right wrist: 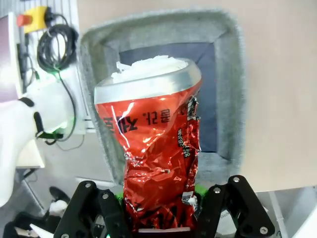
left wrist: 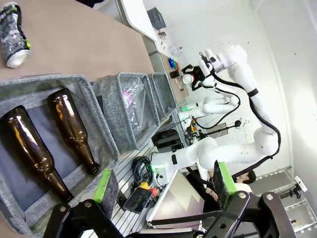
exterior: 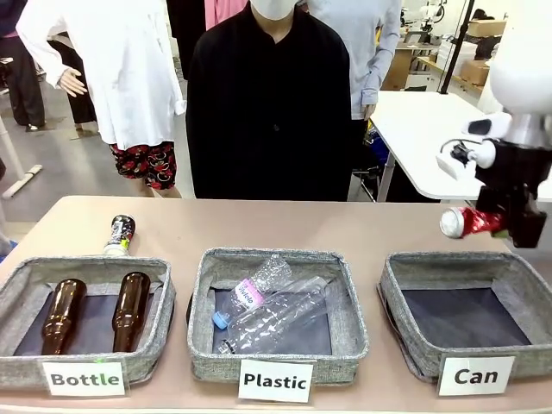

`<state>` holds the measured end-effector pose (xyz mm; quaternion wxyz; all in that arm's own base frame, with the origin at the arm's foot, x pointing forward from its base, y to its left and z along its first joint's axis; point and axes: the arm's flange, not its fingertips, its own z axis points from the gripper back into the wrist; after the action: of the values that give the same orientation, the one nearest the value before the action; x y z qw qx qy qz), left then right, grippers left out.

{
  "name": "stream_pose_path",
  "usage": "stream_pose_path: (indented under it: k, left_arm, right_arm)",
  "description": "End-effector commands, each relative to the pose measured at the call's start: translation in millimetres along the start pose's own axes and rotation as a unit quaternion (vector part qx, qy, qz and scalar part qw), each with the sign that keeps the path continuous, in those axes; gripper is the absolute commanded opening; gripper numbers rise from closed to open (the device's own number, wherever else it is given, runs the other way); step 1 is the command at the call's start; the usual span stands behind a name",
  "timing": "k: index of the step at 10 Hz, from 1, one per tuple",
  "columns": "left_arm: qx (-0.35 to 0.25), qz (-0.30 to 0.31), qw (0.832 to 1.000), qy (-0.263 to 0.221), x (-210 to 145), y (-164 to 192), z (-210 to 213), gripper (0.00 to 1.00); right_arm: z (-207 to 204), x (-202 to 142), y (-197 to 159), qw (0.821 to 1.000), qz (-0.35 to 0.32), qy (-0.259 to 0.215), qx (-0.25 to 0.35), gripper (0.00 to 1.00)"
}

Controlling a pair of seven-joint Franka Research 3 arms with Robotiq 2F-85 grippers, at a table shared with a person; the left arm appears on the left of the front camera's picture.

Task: Sort the can waste into the basket.
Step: Pick up the can waste from the table and place it in the right Fabric basket.

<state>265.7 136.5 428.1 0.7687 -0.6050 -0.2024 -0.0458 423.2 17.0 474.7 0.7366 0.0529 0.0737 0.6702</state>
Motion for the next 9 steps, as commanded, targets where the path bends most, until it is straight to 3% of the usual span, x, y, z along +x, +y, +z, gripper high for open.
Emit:
stream_pose_path:
  k: [1,3,4,5,6,7,8,9]
  left_arm:
    - [-0.003,0.006,1.0,0.003,-1.6,-1.8,1.2,1.0]
    - [-0.003,0.006,1.0,0.003,-1.6,-1.8,1.2,1.0]
    - [-0.003,0.006,1.0,0.003,-1.6,-1.8,1.2,1.0]
    - [-0.003,0.006,1.0,0.003,-1.6,-1.8,1.2,1.0]
    - [-0.003,0.006,1.0,0.003,-1.6,-1.8,1.2,1.0]
    - [-0.003,0.006,1.0,0.003,-1.6,-1.8,1.2,1.0]
    - [-0.003,0.006,1.0,0.003,-1.6,-1.8,1.2,1.0]
    - [-0.003,0.006,1.0,0.003,-1.6,-1.8,1.2,1.0]
  right_arm:
    - [-14.6,7.1,7.0,1.0,0.012,-0.007,-0.021,0.0]
    - [-15.7,7.6,8.3,1.0,0.012,-0.001,-0.023,0.0]
    - [-15.1,8.1,7.3,0.999,0.014,0.0,-0.033,0.6]
    - [-12.8,10.6,4.4,1.0,0.007,0.003,-0.031,0.6]
    - [-11.5,12.7,2.7,1.0,0.007,0.006,-0.028,1.0]
    - [-10.8,14.0,1.8,1.0,0.005,0.007,-0.027,0.65]
    - [-12.5,14.4,2.0,1.0,-0.001,0.008,-0.024,1.0]
    - [-13.4,14.5,2.6,1.0,-0.005,0.007,-0.023,1.0]
